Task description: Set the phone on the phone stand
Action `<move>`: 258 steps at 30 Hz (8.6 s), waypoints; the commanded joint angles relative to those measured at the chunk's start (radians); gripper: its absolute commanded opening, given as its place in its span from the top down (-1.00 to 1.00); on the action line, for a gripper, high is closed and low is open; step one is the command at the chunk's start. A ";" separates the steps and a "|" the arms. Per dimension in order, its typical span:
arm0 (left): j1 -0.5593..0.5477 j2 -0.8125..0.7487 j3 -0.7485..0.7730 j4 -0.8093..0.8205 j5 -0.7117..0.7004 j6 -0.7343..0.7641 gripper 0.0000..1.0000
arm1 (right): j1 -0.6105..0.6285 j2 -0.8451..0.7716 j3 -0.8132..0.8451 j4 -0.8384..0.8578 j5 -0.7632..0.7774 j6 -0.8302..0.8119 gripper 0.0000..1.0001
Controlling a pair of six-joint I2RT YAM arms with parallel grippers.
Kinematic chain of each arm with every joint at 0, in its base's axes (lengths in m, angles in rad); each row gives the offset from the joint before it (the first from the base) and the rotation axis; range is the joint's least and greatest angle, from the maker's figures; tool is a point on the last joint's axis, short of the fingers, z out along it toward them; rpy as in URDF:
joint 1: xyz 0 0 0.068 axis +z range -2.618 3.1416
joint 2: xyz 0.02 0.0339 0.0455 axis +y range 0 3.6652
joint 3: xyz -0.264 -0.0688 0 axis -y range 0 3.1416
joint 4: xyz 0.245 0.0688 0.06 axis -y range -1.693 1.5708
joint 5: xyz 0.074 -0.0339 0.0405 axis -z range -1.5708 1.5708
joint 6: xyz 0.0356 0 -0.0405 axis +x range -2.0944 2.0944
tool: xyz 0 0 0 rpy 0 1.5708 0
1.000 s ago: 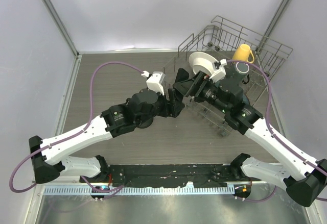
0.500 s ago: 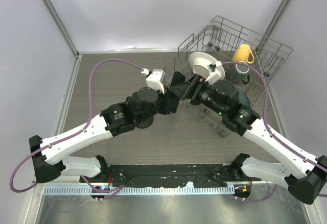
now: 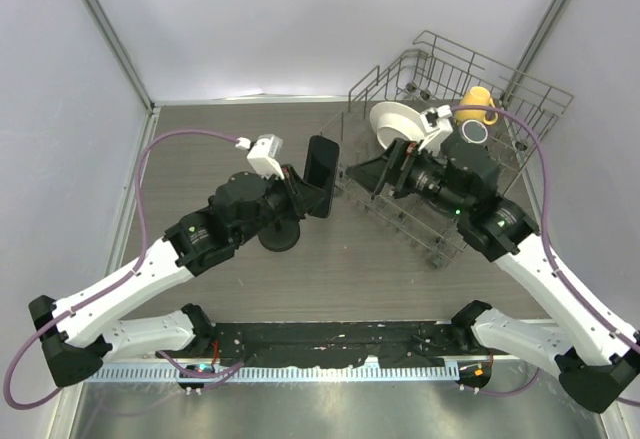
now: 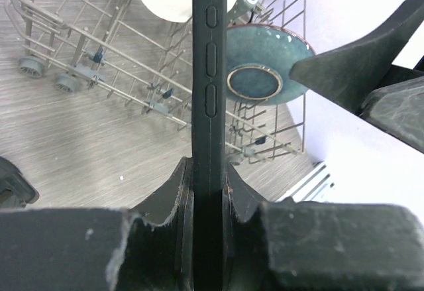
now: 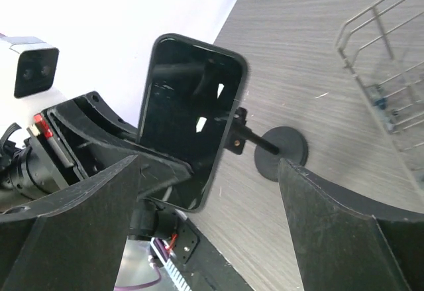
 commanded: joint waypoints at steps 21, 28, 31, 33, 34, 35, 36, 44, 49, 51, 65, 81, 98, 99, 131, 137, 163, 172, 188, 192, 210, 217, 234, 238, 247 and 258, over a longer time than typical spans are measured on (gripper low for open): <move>0.051 -0.010 -0.129 0.639 0.489 -0.130 1.00 | -0.256 -0.098 -0.466 1.025 -0.606 0.555 -0.07; 0.051 0.011 -0.130 0.687 0.512 -0.145 1.00 | -0.224 -0.081 -0.506 1.130 -0.538 0.610 0.67; 0.051 0.016 -0.103 0.621 0.512 -0.133 1.00 | -0.224 -0.078 -0.504 1.113 -0.544 0.584 0.99; 0.050 0.013 -0.078 0.515 0.513 -0.113 0.49 | -0.224 -0.095 -0.495 1.028 -0.552 0.500 0.99; 0.051 0.008 -0.063 0.480 0.507 -0.104 0.28 | -0.224 -0.102 -0.490 1.000 -0.554 0.471 0.99; 0.051 -0.005 -0.057 0.445 0.504 -0.082 0.05 | -0.224 -0.110 -0.489 0.977 -0.557 0.416 0.99; 0.053 -0.027 -0.054 0.384 0.501 -0.070 -0.43 | -0.226 -0.118 -0.487 0.928 -0.561 0.387 0.99; 0.157 -0.079 0.040 0.109 0.582 -0.015 -0.10 | -0.215 -0.083 -0.493 1.028 -0.754 0.382 0.99; 0.252 -0.015 0.150 0.029 0.799 -0.022 -0.23 | -0.148 -0.073 -0.449 0.951 -0.793 0.293 0.99; 0.260 -0.001 0.169 0.023 0.857 -0.022 -0.32 | -0.108 -0.084 -0.441 0.885 -0.775 0.255 0.99; 0.260 0.053 0.154 -0.037 1.118 0.050 0.17 | 0.001 -0.064 -0.366 0.665 -0.712 0.074 0.99; 0.260 0.097 0.177 -0.121 1.204 0.142 0.18 | 0.015 -0.033 -0.352 0.643 -0.718 0.051 0.99; 0.258 0.039 0.226 -0.278 0.887 0.261 1.00 | 0.032 0.002 -0.334 0.572 -0.664 0.023 0.63; 0.258 0.030 0.233 -0.310 0.781 0.269 1.00 | 0.034 0.006 -0.319 0.543 -0.650 0.005 0.41; 0.258 -0.269 0.431 -0.717 -0.097 0.320 1.00 | 0.379 0.404 0.069 0.114 0.321 -0.423 -0.38; 0.258 -0.266 0.404 -0.712 -0.086 0.341 1.00 | 0.417 0.497 0.129 0.085 0.423 -0.445 -0.34; 0.258 -0.249 0.316 -0.666 -0.019 0.363 1.00 | 0.417 0.652 0.229 0.094 0.423 -0.519 0.31; 0.258 -0.249 0.310 -0.665 -0.005 0.355 1.00 | 0.417 0.665 0.241 0.090 0.446 -0.531 0.32; 0.258 -0.237 0.293 -0.643 0.004 0.343 1.00 | 0.420 0.712 0.317 -0.002 0.523 -0.565 0.99; 0.258 -0.239 0.264 -0.611 0.023 0.323 1.00 | 0.422 0.695 0.311 -0.016 0.494 -0.594 0.99; 0.258 -0.329 -0.247 0.346 0.700 0.530 1.00 | 0.227 0.569 0.179 0.025 -0.201 -0.608 0.99; 0.258 -0.210 -0.288 0.462 0.833 0.706 1.00 | 0.172 0.560 0.159 0.048 -0.320 -0.620 0.99; 0.335 -0.071 -0.142 0.184 1.018 0.900 1.00 | 0.152 0.516 0.126 -0.012 -0.442 -0.779 0.99; 0.347 -0.039 -0.120 0.182 1.072 0.894 1.00 | 0.150 0.513 0.129 -0.022 -0.445 -0.789 0.99; 0.395 -0.002 -0.106 0.132 1.158 0.916 1.00 | 0.149 0.513 0.128 -0.035 -0.477 -0.807 0.99; 0.404 0.037 -0.110 0.083 1.210 0.979 1.00 | 0.126 0.525 0.128 -0.038 -0.529 -0.824 0.99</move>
